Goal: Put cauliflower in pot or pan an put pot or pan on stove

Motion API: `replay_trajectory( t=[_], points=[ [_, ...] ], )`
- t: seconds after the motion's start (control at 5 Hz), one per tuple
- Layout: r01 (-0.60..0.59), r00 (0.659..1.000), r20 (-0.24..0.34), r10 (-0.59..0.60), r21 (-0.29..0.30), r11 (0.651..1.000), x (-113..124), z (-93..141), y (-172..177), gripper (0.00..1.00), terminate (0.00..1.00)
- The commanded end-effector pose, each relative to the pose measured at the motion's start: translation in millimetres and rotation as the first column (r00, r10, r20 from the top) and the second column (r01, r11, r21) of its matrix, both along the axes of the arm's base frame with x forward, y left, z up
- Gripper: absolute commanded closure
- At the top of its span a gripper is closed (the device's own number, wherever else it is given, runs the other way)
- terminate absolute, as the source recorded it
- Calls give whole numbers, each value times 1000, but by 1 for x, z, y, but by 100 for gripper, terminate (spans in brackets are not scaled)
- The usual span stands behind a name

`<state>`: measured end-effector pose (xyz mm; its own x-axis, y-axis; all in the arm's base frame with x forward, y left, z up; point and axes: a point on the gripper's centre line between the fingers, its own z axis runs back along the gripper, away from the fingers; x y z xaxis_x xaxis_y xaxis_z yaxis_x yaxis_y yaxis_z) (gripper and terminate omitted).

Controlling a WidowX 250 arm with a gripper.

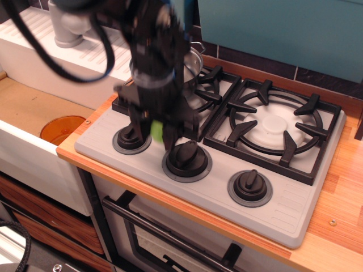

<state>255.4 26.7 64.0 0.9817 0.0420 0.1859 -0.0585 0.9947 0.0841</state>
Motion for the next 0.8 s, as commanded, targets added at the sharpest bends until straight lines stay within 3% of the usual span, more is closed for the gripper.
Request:
replay_trajectory(
  t=[0.0, 0.2, 0.6],
  points=[
    [40, 999, -25, -40, 11, 999, 39, 55, 26, 100, 0],
    [68, 997, -35, -68, 2, 998, 59, 60, 40, 100, 0],
    [109, 994, -19, -109, -15, 994, 92, 50, 66, 100, 0]
  ],
)
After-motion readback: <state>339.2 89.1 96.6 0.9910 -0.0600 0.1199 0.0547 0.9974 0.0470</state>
